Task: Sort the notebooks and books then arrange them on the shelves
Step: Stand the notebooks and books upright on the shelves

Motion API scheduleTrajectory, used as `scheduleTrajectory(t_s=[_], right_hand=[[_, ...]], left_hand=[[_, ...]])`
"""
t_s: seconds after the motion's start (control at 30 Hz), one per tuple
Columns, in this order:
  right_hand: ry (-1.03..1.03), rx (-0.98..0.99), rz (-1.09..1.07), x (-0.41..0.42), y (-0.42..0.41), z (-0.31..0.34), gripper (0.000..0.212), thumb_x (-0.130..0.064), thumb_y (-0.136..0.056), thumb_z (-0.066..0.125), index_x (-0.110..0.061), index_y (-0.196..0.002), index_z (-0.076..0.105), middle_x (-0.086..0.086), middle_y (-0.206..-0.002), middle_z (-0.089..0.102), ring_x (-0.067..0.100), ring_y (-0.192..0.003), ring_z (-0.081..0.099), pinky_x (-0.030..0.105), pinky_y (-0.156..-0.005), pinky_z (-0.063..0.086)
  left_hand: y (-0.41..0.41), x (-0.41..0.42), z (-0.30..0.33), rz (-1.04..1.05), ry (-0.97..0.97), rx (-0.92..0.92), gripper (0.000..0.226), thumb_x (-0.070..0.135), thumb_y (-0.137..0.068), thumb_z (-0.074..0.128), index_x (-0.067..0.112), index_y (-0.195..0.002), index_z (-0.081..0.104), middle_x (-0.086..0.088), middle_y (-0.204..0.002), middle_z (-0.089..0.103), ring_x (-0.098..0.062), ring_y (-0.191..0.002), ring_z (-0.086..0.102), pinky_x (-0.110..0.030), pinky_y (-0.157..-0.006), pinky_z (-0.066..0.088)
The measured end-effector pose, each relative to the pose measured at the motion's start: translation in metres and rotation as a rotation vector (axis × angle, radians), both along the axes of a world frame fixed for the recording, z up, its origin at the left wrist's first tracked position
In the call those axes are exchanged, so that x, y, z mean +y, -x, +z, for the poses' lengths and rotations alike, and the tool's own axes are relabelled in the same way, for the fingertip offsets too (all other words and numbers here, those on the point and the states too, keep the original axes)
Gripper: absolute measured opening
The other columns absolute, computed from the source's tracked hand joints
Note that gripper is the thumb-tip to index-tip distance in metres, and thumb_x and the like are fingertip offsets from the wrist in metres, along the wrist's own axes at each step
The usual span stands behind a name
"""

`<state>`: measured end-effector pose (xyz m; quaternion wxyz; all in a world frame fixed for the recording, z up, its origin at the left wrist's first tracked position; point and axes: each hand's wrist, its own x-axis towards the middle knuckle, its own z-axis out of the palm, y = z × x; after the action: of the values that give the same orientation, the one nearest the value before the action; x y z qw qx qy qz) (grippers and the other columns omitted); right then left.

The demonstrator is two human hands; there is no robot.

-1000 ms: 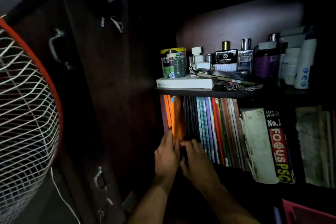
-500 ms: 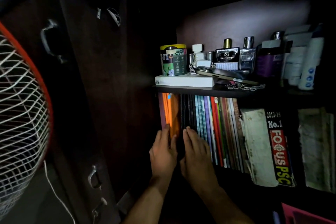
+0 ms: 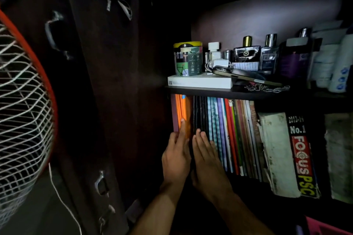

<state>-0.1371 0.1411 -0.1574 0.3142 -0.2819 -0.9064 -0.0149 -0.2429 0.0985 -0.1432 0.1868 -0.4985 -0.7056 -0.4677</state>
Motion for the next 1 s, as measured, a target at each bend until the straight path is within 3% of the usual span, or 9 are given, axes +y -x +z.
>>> scheduleTrajectory(t_s=[0.1,0.23,0.37,0.47,0.53,0.67,0.83,0.93,1.0], right_hand=[[0.014,0.021,0.032,0.0,0.003,0.001,0.109,-0.024,-0.081,0.061,-0.018,-0.158,-0.016,-0.002,-0.167,-0.019,0.017,-0.154,-0.014,0.037,-0.125,-0.007],[0.038,0.005,0.042,0.003,0.003,0.001,0.102,-0.033,-0.093,0.058,-0.017,-0.155,-0.021,-0.008,-0.158,-0.039,0.01,-0.148,-0.03,0.034,-0.122,-0.013],[0.078,-0.013,0.106,0.003,0.001,0.007,0.092,-0.056,-0.091,0.034,-0.019,-0.15,-0.027,-0.016,-0.15,-0.047,0.005,-0.142,-0.04,0.028,-0.116,-0.024],[0.069,-0.037,0.114,0.009,0.005,0.004,0.095,-0.06,-0.088,0.032,-0.018,-0.151,-0.026,-0.015,-0.15,-0.048,0.006,-0.143,-0.038,0.025,-0.114,-0.029],[0.045,-0.051,0.106,0.012,0.007,-0.001,0.098,-0.051,-0.092,0.048,-0.016,-0.155,-0.019,-0.011,-0.156,-0.042,0.009,-0.147,-0.032,0.028,-0.116,-0.025],[-0.001,-0.068,0.066,0.015,0.011,-0.007,0.092,-0.043,-0.091,0.045,-0.015,-0.156,-0.013,0.0,-0.165,-0.023,0.014,-0.152,-0.021,0.034,-0.122,-0.011],[0.2,-0.246,0.094,-0.006,-0.019,0.026,0.081,-0.028,-0.098,0.047,-0.008,-0.159,-0.003,0.006,-0.164,-0.019,0.024,-0.155,-0.013,0.041,-0.126,0.004],[0.296,-0.281,0.012,-0.049,-0.08,0.055,0.079,-0.028,-0.093,0.059,-0.005,-0.158,0.021,0.016,-0.167,0.012,0.031,-0.154,0.012,0.037,-0.124,0.015],[0.285,-0.224,-0.073,-0.083,-0.131,0.066,0.069,-0.035,-0.088,0.064,-0.009,-0.148,0.041,0.017,-0.156,0.036,0.034,-0.144,0.034,0.037,-0.117,0.03]], left_hand=[[0.004,0.006,0.0,0.014,0.018,0.013,0.078,0.022,-0.103,0.048,0.06,-0.151,0.0,0.005,-0.115,0.048,-0.015,-0.087,0.06,-0.031,-0.072,0.05],[0.001,0.016,0.008,-0.046,0.069,-0.134,0.049,0.017,-0.103,0.044,0.033,-0.149,0.038,0.0,-0.134,0.047,-0.022,-0.116,0.057,-0.026,-0.086,0.043],[-0.002,0.015,0.008,-0.003,0.113,-0.05,0.073,0.035,-0.108,0.036,0.068,-0.142,-0.019,0.0,-0.142,0.037,-0.02,-0.125,0.048,-0.039,-0.098,0.047],[0.001,0.014,0.005,-0.025,0.109,-0.084,0.074,0.036,-0.106,0.038,0.068,-0.143,-0.017,0.002,-0.138,0.037,-0.022,-0.121,0.052,-0.041,-0.095,0.049],[0.002,0.014,0.001,-0.039,0.065,-0.134,0.069,0.034,-0.105,0.041,0.065,-0.149,-0.003,0.004,-0.132,0.041,-0.021,-0.112,0.058,-0.039,-0.091,0.05],[0.003,0.008,-0.003,-0.082,0.026,-0.205,0.062,0.028,-0.104,0.048,0.056,-0.152,0.02,0.008,-0.128,0.047,-0.014,-0.108,0.06,-0.024,-0.087,0.044],[-0.022,-0.035,-0.009,-0.214,0.2,-0.308,0.064,0.019,-0.098,0.057,0.034,-0.155,0.032,0.003,-0.144,0.045,-0.016,-0.12,0.055,-0.029,-0.095,0.044],[-0.045,-0.066,-0.013,-0.349,0.417,-0.294,0.041,0.023,-0.097,0.061,0.018,-0.138,0.056,-0.007,-0.137,0.059,-0.026,-0.127,0.056,-0.019,-0.096,0.036],[-0.076,-0.088,-0.013,-0.411,0.546,-0.243,0.036,0.033,-0.098,0.061,0.019,-0.132,0.063,-0.007,-0.133,0.063,-0.027,-0.125,0.057,-0.024,-0.1,0.038]])
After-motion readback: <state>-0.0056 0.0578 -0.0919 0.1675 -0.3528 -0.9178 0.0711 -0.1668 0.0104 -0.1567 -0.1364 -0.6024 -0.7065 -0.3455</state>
